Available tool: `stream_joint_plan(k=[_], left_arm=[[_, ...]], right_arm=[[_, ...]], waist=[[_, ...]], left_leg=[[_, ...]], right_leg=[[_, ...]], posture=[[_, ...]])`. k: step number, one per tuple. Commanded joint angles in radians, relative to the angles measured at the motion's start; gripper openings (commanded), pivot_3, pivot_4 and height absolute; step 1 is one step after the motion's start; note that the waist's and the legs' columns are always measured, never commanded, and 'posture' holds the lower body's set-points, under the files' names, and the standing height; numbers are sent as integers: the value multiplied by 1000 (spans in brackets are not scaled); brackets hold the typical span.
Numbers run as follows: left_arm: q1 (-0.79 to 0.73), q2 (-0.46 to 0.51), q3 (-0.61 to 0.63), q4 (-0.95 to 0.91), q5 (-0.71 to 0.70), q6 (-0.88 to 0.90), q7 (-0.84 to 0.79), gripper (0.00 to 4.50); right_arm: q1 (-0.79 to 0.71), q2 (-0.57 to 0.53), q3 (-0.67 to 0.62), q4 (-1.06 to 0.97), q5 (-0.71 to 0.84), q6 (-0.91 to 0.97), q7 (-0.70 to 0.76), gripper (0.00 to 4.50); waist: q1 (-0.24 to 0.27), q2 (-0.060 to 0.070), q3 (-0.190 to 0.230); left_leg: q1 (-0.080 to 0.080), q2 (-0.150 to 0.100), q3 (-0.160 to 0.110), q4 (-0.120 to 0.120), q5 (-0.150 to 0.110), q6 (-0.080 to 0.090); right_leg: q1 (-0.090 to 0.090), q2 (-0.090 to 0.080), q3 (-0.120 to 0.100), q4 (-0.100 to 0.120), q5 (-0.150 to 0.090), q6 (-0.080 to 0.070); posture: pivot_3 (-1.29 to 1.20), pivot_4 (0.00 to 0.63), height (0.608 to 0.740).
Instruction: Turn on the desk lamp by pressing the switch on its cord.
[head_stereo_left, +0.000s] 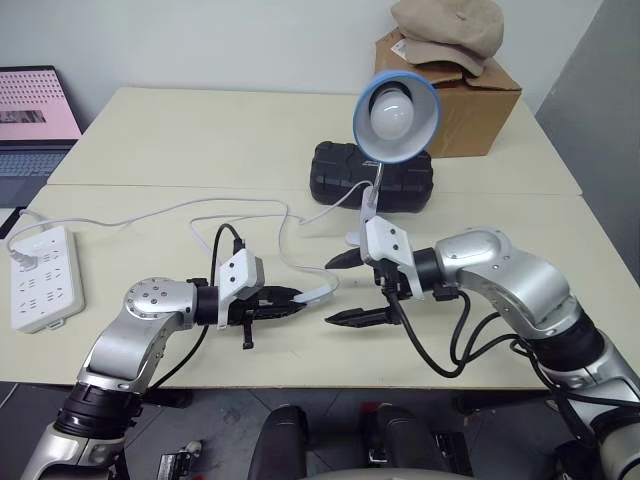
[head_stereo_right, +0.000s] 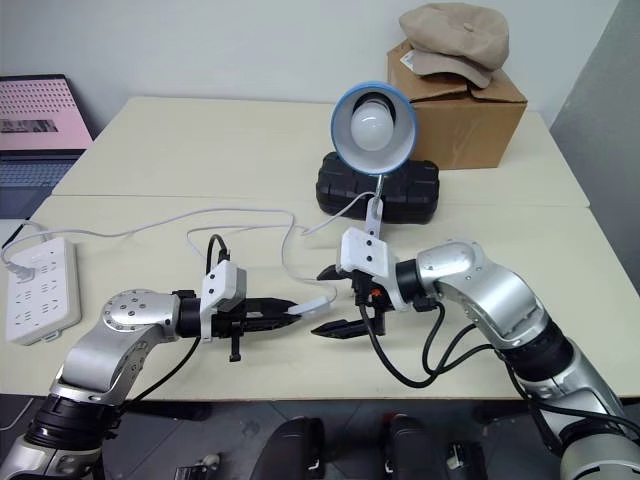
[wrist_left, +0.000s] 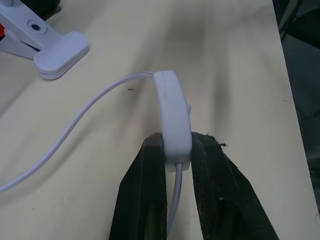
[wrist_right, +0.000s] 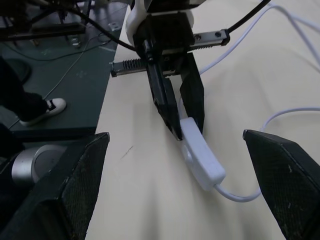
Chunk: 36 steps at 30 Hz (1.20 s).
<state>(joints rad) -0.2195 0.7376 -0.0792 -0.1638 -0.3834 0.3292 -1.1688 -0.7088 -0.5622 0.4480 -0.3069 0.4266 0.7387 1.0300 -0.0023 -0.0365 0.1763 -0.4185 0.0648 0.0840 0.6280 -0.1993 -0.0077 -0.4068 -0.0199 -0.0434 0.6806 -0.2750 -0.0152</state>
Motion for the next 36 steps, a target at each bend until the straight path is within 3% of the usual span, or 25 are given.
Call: stream_joint_plan(k=[1,18,22,26,34,36], left_arm=[[-3,8,21,-54,-20,6,4,382],[19,3,15,-102,-20,16,32,382],[24,3,15,-110,-20,18,37,382],[28,6,16,-117,-20,19,41,382],[30,9,15,-123,-19,17,46,382],[30,9,14,-123,-17,17,44,382]], right_arm=[[-35,28,39,47,-45,-46,34,4500],[-26,83,67,162,-147,-97,64,4500],[-21,91,67,178,-162,-106,59,3887],[-17,90,69,193,-185,-125,64,3003],[-12,93,51,192,-177,-123,82,945],[-12,97,43,183,-168,-110,88,777]], waist=[[0,0,0],[0,0,0],[0,0,0],[0,0,0],[0,0,0],[0,0,0]], left_leg=[[0,0,0,0,0,0],[0,0,0,0,0,0],[0,0,0,0,0,0],[0,0,0,0,0,0],[0,0,0,0,0,0],[0,0,0,0,0,0]], right_leg=[[0,0,0,0,0,0],[0,0,0,0,0,0],[0,0,0,0,0,0],[0,0,0,0,0,0],[0,0,0,0,0,0],[0,0,0,0,0,0]], posture=[[0,150,740],[0,150,740],[0,150,740],[0,150,740],[0,150,740],[0,150,740]])
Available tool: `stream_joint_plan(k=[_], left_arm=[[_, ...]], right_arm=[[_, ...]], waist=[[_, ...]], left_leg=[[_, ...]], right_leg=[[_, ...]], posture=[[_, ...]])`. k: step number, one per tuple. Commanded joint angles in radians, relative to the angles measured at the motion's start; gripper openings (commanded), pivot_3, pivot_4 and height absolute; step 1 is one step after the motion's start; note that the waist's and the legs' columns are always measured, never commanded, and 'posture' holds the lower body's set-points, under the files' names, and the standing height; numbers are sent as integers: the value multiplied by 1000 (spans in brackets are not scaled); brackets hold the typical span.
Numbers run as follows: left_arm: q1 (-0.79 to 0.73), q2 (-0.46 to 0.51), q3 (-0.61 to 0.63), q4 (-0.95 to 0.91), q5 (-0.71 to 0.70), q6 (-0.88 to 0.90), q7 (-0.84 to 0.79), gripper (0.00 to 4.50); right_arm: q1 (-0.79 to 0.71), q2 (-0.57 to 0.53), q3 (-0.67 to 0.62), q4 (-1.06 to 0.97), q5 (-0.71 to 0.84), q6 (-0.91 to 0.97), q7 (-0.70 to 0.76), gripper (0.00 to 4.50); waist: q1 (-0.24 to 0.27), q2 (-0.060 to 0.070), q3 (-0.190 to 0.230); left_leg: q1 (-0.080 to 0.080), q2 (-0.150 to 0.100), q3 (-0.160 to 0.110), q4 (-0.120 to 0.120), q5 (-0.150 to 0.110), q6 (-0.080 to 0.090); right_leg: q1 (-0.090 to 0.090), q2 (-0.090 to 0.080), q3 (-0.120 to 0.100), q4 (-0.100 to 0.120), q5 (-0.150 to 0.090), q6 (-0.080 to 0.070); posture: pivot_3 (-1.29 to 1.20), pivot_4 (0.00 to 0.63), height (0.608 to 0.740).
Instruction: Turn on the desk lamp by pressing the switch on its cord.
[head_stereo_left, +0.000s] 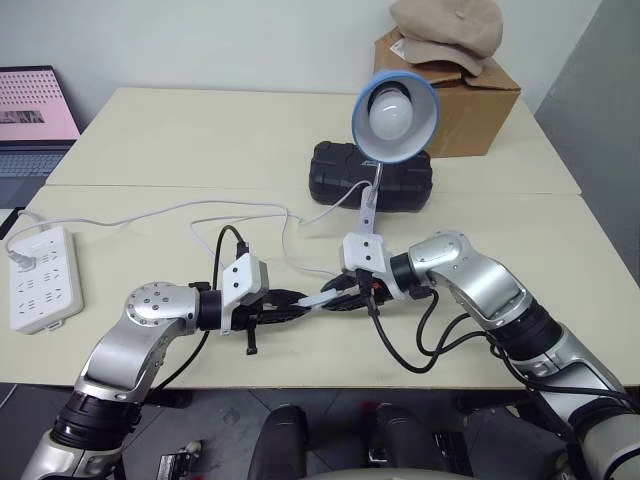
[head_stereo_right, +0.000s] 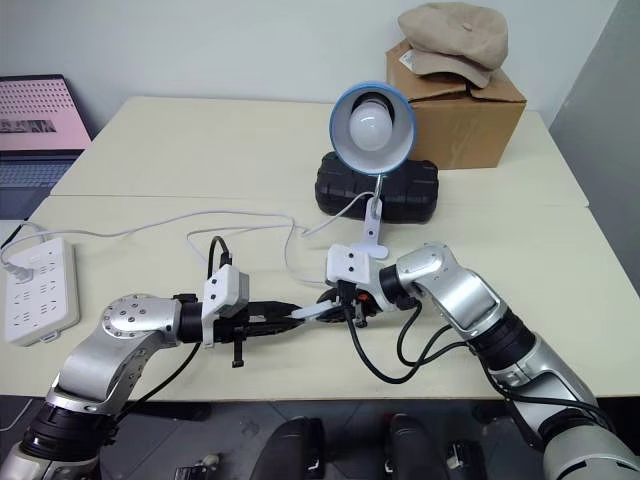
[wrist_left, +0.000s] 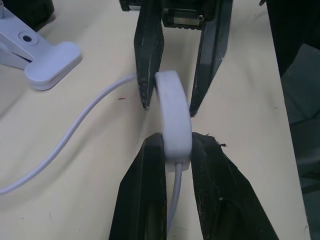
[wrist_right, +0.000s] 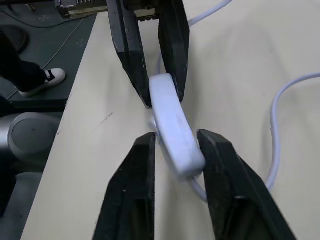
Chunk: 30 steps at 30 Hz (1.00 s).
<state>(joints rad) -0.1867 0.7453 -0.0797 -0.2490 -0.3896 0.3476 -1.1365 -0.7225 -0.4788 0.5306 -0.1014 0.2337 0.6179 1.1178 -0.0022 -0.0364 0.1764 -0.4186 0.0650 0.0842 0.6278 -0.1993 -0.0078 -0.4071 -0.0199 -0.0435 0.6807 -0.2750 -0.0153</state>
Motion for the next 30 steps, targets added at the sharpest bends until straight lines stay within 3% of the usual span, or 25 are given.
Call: stream_joint_plan(k=[1,11,12,18,24,25,30], left_arm=[[-4,1,14,-37,-10,-2,11,382],[-9,1,8,-37,2,-10,5,382],[-9,2,7,-37,5,-13,4,382],[-14,6,1,-26,24,-35,0,382],[-53,-34,-11,68,119,-136,65,382],[-60,-46,-18,89,141,-156,83,382],[-104,-131,-45,235,248,-269,201,382]], right_arm=[[1,17,-43,-26,30,16,2,767],[15,29,-74,-44,54,-4,19,715],[17,29,-78,-46,57,-5,22,1408],[23,28,-123,-74,84,18,13,2867],[66,-47,-208,-161,101,45,-13,4309],[81,-62,-223,-180,100,49,-25,4500],[181,-102,-310,-307,100,120,-151,4500]], waist=[[0,0,0],[0,0,0],[0,0,0],[0,0,0],[3,0,0],[5,0,0],[4,0,0]], left_leg=[[0,0,0,0,0,0],[0,0,0,0,0,0],[0,0,0,0,0,0],[0,0,0,0,0,0],[0,0,0,0,0,0],[0,0,0,0,0,0],[-1,0,0,0,0,0]], right_leg=[[0,0,0,0,0,0],[0,0,0,0,0,0],[0,0,0,0,0,0],[0,0,0,0,0,0],[0,0,0,0,0,0],[0,0,0,0,0,0],[0,-1,0,-1,0,0]], posture=[[0,150,740],[0,150,740],[0,150,740],[0,150,740],[0,150,740],[0,150,740],[0,150,740]])
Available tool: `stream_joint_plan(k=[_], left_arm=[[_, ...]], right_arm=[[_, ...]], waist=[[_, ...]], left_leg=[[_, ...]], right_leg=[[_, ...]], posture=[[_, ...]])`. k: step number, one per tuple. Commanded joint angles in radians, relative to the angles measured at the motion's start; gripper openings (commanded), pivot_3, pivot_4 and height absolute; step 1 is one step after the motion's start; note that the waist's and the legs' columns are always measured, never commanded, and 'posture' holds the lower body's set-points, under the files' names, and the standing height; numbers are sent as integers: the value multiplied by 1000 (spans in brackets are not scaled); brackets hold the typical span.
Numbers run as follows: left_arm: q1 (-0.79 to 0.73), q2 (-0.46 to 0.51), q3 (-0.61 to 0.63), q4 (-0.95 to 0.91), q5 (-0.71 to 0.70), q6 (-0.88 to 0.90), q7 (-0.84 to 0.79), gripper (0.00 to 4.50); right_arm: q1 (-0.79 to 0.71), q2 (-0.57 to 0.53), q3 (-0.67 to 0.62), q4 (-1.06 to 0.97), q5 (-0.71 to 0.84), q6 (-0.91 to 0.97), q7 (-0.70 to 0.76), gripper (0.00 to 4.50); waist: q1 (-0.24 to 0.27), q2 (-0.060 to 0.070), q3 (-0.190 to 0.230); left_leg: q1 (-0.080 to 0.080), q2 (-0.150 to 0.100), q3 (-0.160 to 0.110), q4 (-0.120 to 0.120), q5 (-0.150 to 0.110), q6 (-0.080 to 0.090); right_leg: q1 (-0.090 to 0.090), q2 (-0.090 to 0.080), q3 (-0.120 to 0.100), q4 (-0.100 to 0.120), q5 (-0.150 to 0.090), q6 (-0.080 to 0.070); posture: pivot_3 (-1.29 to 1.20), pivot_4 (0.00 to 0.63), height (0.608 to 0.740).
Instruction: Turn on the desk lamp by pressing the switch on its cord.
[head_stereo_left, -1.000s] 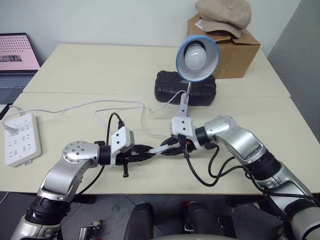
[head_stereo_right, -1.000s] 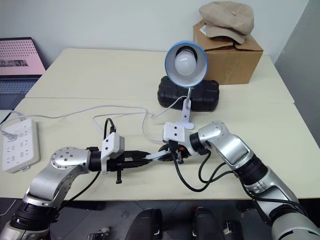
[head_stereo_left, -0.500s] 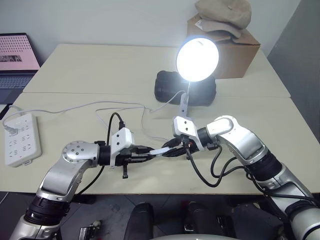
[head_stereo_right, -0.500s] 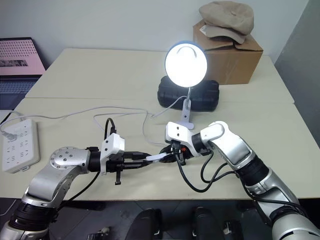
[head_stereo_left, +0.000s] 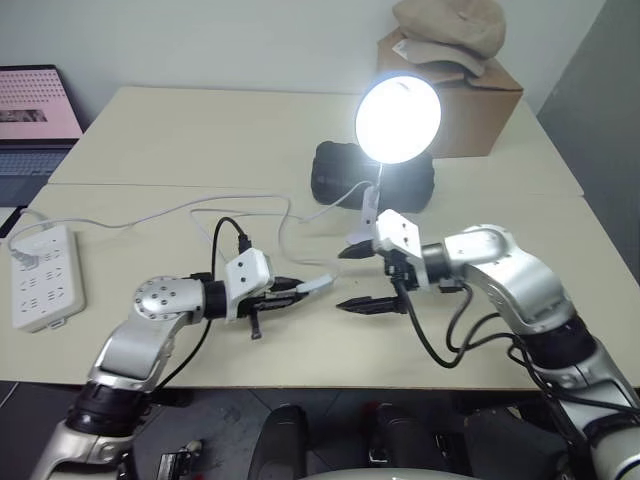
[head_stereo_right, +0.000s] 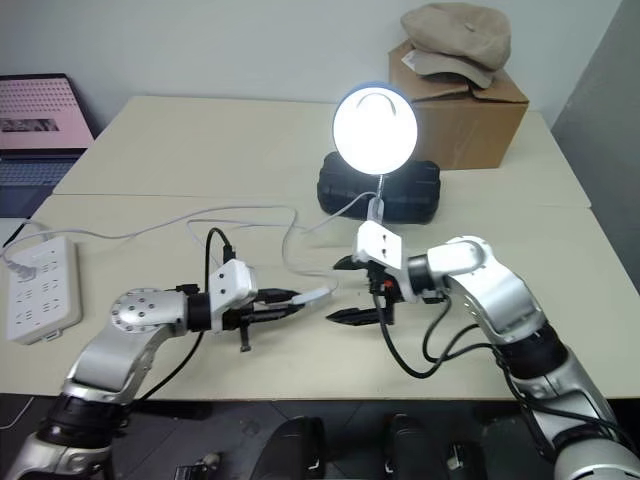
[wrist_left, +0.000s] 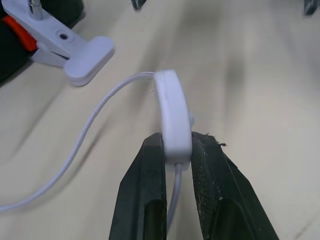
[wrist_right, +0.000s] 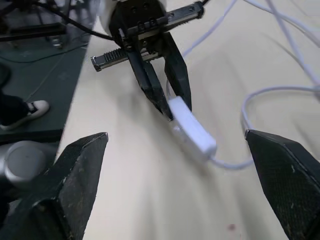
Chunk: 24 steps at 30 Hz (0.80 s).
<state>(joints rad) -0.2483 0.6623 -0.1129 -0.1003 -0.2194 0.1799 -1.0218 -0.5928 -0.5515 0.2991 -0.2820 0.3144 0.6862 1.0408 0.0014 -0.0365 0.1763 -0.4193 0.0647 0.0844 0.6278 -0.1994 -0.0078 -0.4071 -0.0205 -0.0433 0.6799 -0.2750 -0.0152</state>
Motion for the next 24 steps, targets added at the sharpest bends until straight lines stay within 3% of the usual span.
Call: stream_joint_plan(k=[1,9,18,22,24], left_arm=[[-55,-62,-20,120,92,-120,94,382],[-128,-117,-49,298,131,-234,80,382],[-107,-81,-14,286,85,-238,-1,2382],[-10,-33,60,127,16,-150,12,3225],[91,17,119,-26,-42,-65,8,3276]], right_arm=[[80,-40,-95,-165,30,74,-89,4500],[217,-77,-136,-318,3,96,-222,4500],[249,-96,-130,-334,5,81,-262,4500],[238,-120,-132,-291,0,31,-232,4500],[237,-137,-135,-272,4,-11,-201,4500]], waist=[[1,0,0],[-3,0,0],[-4,0,0],[-5,0,0],[-4,0,0]], left_leg=[[0,0,0,0,0,0],[0,0,-1,0,0,0],[-1,0,0,0,0,0],[0,0,-1,0,0,0],[0,0,-1,0,0,0]], right_leg=[[0,0,0,0,0,0],[0,0,-1,1,0,0],[0,0,0,0,0,1],[-1,1,0,0,0,1],[0,1,0,0,0,1]], posture=[[0,150,740],[0,150,740],[0,150,740],[0,150,740],[0,150,740]])
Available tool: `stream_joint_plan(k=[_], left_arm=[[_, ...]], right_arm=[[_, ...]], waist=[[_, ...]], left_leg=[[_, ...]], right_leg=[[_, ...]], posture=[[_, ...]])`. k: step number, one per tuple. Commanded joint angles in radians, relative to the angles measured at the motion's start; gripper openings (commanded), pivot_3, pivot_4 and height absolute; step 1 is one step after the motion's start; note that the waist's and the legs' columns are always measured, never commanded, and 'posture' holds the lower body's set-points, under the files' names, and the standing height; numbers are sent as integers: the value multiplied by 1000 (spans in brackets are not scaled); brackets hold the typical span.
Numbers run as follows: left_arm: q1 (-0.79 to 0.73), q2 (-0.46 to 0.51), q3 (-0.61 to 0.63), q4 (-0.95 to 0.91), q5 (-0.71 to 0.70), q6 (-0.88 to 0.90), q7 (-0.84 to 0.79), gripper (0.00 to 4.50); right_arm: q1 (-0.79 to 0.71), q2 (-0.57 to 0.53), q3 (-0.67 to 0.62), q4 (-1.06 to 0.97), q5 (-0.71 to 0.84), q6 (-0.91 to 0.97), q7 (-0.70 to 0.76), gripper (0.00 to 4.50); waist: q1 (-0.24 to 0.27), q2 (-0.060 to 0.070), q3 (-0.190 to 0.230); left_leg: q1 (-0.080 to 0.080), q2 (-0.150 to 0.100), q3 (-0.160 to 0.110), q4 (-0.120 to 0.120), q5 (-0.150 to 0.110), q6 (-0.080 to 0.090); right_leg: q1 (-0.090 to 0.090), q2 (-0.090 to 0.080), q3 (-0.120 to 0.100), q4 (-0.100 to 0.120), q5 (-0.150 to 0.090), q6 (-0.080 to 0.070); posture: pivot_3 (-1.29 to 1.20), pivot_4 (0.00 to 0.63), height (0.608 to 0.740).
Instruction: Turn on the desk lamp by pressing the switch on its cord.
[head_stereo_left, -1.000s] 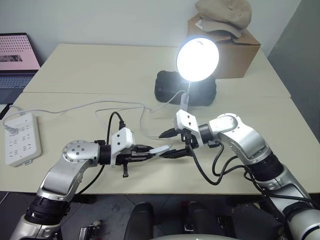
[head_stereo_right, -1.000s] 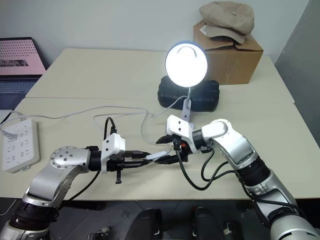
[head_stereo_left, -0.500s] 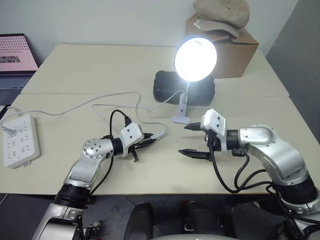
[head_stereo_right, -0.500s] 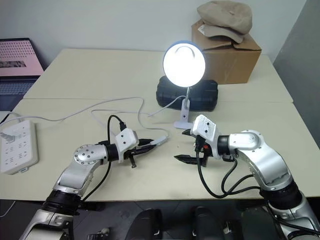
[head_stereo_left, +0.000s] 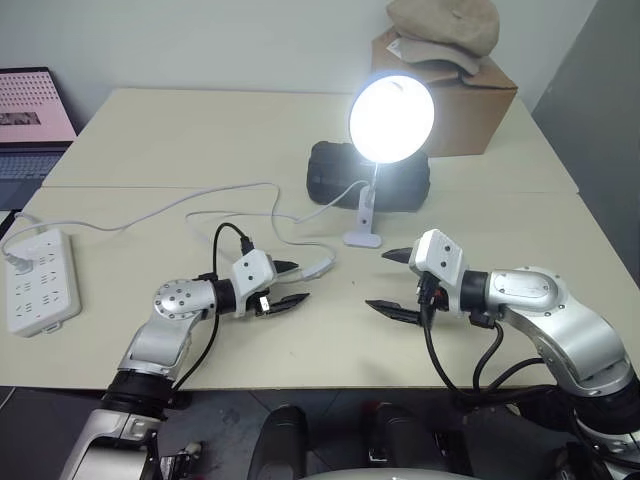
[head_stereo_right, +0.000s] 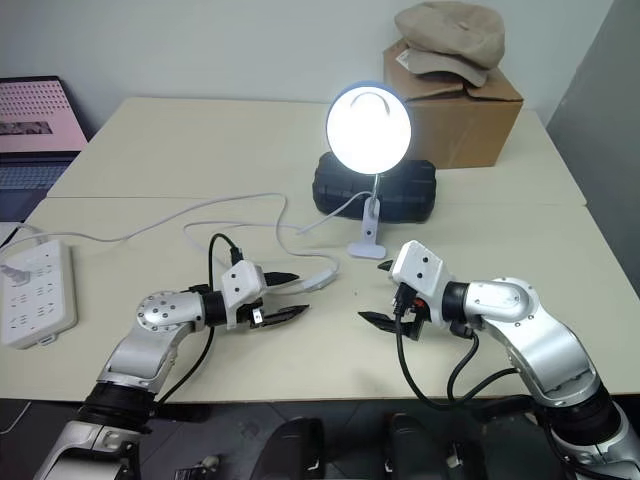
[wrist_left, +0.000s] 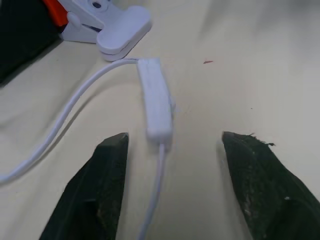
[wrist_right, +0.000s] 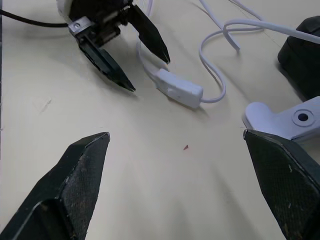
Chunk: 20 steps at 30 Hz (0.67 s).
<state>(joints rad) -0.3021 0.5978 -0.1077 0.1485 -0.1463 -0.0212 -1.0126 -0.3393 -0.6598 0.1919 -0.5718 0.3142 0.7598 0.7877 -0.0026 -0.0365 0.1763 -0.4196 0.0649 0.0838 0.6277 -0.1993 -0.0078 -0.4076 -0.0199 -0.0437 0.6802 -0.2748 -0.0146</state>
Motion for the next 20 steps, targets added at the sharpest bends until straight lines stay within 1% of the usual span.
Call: stream_joint_plan(k=[1,3,6,8,11,13,15,20], left_arm=[[221,113,165,-362,-117,197,20,3276],[322,145,234,-480,-124,279,74,3276],[476,147,347,-626,-155,337,123,3276],[536,147,389,-680,-172,362,134,3276],[581,133,438,-719,-227,395,142,3276],[608,132,461,-736,-243,402,141,3276],[622,130,476,-740,-258,415,145,3276],[616,144,475,-719,-265,394,129,3276]], right_arm=[[-8,-41,-34,27,9,-113,77,4500],[8,-57,-45,44,17,-159,109,4500],[32,-70,-77,85,30,-233,147,4500],[44,-74,-100,105,38,-267,161,4500],[68,-81,-133,126,49,-317,181,4500],[100,-91,-155,120,57,-337,195,4500],[139,-101,-175,106,67,-351,207,4500],[160,-94,-158,93,54,-369,195,4500]], waist=[[-12,-1,0],[-20,-1,0],[-21,-1,1],[-18,-1,1],[-11,0,1],[-3,0,1],[1,-1,1],[2,-1,1]], left_leg=[[0,0,0,0,0,0],[0,0,1,-1,0,0],[1,0,0,-2,0,0],[1,0,0,-2,0,0],[2,0,-1,-1,0,0],[3,0,-1,-1,0,0],[3,0,-1,-1,0,0],[2,0,-1,-1,0,-1]], right_leg=[[0,0,0,0,0,0],[0,-1,2,-1,-1,1],[0,-1,1,-1,-1,0],[1,-1,0,-1,-1,0],[2,-1,0,-1,-1,0],[1,-1,0,-1,-3,-4],[1,-1,0,-1,-4,-5],[1,-1,0,-1,-3,-4]], posture=[[0,150,740],[0,150,740],[0,150,740],[0,150,740],[0,150,740],[0,150,740],[0,150,740],[0,150,740]])
